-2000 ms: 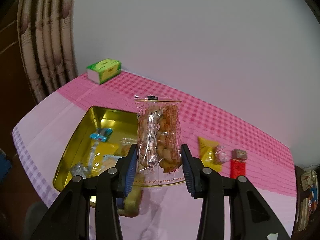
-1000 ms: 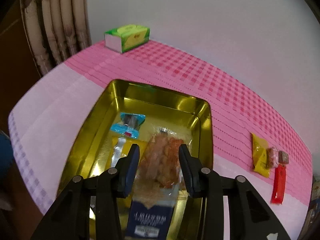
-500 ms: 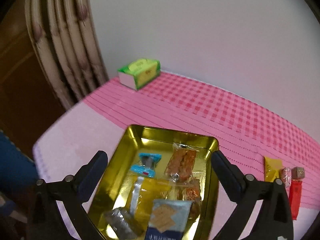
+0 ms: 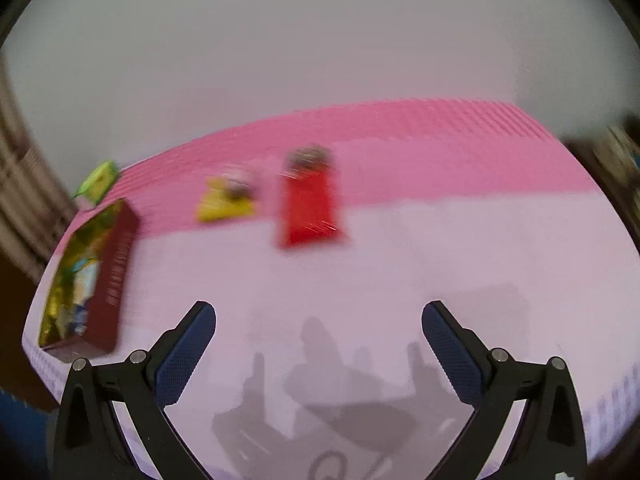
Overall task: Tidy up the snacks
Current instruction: 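Move the left tool to the pink-patterned candy and grasp it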
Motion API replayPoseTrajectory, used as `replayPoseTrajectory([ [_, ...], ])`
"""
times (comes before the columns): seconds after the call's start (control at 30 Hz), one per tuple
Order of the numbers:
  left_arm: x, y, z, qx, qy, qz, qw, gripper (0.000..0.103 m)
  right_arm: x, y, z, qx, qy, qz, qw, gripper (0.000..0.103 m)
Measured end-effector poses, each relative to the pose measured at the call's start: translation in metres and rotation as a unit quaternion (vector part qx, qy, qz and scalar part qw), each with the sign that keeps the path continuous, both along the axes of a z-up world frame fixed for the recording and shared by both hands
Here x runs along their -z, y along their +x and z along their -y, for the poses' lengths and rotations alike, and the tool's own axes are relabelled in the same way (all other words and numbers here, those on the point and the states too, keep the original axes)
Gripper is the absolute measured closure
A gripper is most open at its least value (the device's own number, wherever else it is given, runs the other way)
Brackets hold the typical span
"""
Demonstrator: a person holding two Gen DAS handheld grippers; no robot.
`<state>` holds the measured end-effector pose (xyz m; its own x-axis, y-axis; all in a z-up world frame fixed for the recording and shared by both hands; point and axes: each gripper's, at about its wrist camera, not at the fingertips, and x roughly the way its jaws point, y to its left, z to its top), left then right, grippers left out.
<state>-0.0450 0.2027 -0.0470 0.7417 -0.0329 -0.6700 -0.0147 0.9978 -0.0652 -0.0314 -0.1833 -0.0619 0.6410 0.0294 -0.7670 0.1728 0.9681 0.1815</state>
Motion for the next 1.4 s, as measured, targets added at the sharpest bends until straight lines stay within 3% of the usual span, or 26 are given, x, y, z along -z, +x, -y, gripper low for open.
replayPoseTrajectory([
  [0.13, 0.010, 0.033, 0.069, 0.071, 0.013, -0.022, 0.9972, 0.039, 0.012, -0.026, 0.036, 0.045, 0.003, -0.005, 0.999, 0.000],
  [0.27, 0.018, 0.072, 0.132, 0.108, 0.023, -0.046, 0.9928, 0.039, -0.004, -0.022, 0.056, 0.060, 0.036, -0.005, 0.998, 0.000],
  [0.4, 0.021, 0.111, 0.173, 0.101, 0.025, -0.052, 0.9932, 0.039, -0.043, -0.023, 0.059, 0.060, 0.024, 0.039, 0.997, 0.000],
  [0.57, 0.025, 0.160, 0.205, 0.085, 0.022, -0.055, 0.9946, 0.039, -0.059, -0.020, 0.073, 0.040, 0.035, 0.040, 0.998, 0.000],
  [0.73, 0.031, 0.203, 0.226, 0.068, 0.023, -0.057, 0.9957, 0.039, -0.058, -0.022, 0.091, 0.047, 0.049, 0.022, 0.997, 0.000],
  [0.9, 0.049, 0.238, 0.234, 0.050, 0.010, -0.088, 0.9948, 0.039, -0.053, -0.025, 0.103, 0.052, 0.062, 0.012, 0.997, 0.000],
  [1.27, 0.079, 0.286, 0.250, 0.014, 0.051, -0.113, 0.9922, 0.039, -0.050, -0.018, 0.079, 0.000, 0.061, 0.016, 0.998, 0.000],
  [1.4, 0.086, 0.299, 0.249, 0.013, 0.043, -0.129, 0.9906, 0.039, -0.046, -0.016, 0.072, -0.009, 0.062, 0.010, 0.998, 0.000],
])
